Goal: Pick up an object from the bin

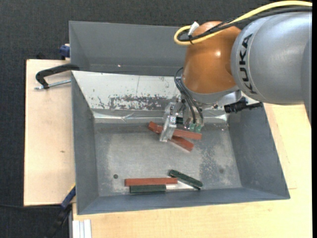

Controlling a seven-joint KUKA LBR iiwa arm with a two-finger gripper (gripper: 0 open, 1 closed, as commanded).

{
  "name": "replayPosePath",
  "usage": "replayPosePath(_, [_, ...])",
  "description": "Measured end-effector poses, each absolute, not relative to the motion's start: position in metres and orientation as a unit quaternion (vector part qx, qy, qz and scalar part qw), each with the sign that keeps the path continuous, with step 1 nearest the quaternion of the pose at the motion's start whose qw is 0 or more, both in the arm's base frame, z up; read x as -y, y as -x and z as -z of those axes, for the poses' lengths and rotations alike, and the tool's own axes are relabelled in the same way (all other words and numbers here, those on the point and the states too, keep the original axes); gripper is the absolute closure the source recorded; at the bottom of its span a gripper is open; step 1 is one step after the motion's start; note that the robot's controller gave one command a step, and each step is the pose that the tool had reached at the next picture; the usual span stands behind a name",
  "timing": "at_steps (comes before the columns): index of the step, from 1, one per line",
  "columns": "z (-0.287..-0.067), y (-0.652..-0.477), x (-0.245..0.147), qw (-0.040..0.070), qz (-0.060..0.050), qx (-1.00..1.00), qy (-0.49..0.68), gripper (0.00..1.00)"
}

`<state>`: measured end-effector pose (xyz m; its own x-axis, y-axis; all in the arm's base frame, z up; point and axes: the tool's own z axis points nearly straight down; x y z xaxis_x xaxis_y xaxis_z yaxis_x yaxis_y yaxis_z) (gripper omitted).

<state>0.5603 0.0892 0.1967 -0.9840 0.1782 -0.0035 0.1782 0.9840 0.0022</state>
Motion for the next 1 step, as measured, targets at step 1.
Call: replayPosePath(1, [-0.2225,-0.5622,-0.0865,0.0,0.0,-0.999,-0.052,1.0])
